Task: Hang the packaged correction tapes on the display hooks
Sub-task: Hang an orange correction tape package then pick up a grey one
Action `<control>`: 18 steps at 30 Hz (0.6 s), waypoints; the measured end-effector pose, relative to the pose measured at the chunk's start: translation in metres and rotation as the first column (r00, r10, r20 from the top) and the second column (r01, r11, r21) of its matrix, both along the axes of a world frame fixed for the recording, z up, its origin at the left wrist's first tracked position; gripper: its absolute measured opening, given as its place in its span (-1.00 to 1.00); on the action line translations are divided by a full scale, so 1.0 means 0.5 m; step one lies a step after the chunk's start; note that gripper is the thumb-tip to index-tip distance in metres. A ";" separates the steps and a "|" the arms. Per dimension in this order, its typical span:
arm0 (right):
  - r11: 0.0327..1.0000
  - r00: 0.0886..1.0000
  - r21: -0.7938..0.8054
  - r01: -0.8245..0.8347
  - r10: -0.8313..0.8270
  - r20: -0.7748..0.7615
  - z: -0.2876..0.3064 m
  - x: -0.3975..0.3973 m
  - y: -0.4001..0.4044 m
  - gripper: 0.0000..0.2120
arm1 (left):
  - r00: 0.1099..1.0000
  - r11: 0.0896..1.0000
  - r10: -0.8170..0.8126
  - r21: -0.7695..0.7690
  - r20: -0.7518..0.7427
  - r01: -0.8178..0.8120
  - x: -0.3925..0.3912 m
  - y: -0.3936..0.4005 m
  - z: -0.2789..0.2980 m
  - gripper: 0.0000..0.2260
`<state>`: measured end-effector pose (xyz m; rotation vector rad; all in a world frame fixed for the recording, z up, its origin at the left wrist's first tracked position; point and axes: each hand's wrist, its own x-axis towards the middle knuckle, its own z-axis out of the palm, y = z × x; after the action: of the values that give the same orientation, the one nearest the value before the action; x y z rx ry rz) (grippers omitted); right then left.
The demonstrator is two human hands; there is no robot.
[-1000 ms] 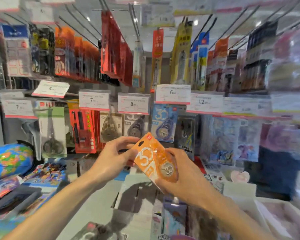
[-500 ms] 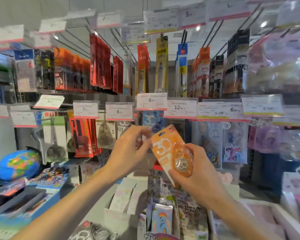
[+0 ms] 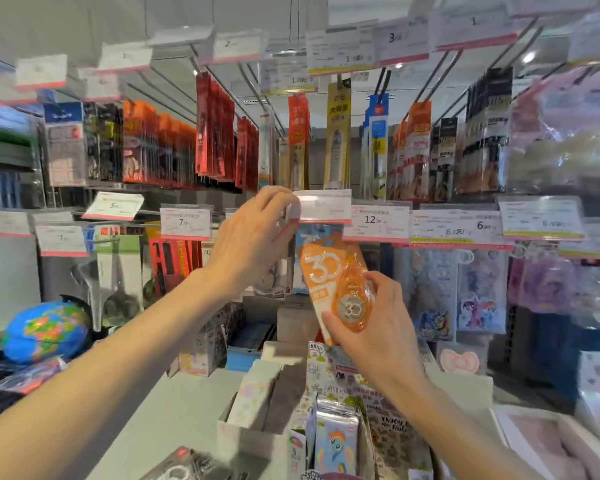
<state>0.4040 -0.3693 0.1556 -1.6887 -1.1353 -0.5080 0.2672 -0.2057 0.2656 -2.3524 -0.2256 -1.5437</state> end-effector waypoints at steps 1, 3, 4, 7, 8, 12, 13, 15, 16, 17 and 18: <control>1.000 1.000 0.012 -0.004 0.004 0.002 0.001 -0.001 0.004 -0.28 | 1.000 1.000 -0.011 0.006 0.004 0.011 -0.001 0.002 0.002 -0.80; 0.999 1.000 0.038 -0.018 0.018 0.007 0.004 -0.004 0.011 -0.29 | 0.999 0.999 -0.041 0.000 0.025 0.041 -0.003 0.006 0.006 -0.78; 0.998 1.000 0.051 -0.020 0.019 0.012 0.007 -0.006 0.016 -0.28 | 0.998 0.999 -0.051 -0.014 0.035 0.051 -0.004 0.007 0.007 -0.75; 0.996 0.999 0.089 -0.013 0.010 0.031 0.018 -0.012 0.030 -0.27 | 0.997 0.997 -0.061 -0.045 0.042 0.063 -0.003 0.011 0.009 -0.75; 0.995 0.999 0.097 -0.012 0.008 0.035 0.022 -0.014 0.035 -0.26 | 0.997 0.997 -0.063 -0.048 0.039 0.065 -0.004 0.013 0.008 -0.77; 0.994 0.999 0.104 -0.018 0.015 0.029 0.028 -0.018 0.047 -0.27 | 0.997 0.996 -0.074 -0.055 0.036 0.076 -0.005 0.014 0.004 -0.76; 0.994 1.000 0.105 -0.016 0.014 0.025 0.029 -0.018 0.049 -0.27 | 0.996 0.995 -0.078 -0.056 0.035 0.080 -0.005 0.013 0.004 -0.76; 0.995 1.000 0.096 -0.008 0.006 0.014 0.028 -0.019 0.056 -0.26 | 0.997 0.995 -0.077 -0.054 0.032 0.078 -0.006 0.014 0.005 -0.77; 0.996 1.000 0.085 -0.002 0.001 0.006 0.028 -0.019 0.059 -0.25 | 0.997 0.996 -0.076 -0.049 0.031 0.077 -0.006 0.015 0.005 -0.77; 0.998 1.000 0.070 0.005 -0.005 -0.003 0.027 -0.019 0.063 -0.24 | 0.997 0.996 -0.077 -0.046 0.029 0.078 -0.007 0.017 0.005 -0.78; 0.999 1.000 0.051 0.014 -0.014 -0.014 0.026 -0.019 0.068 -0.23 | 0.996 0.996 -0.080 -0.043 0.026 0.081 -0.008 0.019 0.004 -0.79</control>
<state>0.3943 -0.3355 0.1685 -1.6544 -1.0922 -0.5292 0.2634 -0.1962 0.2676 -2.4058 -0.1741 -1.6206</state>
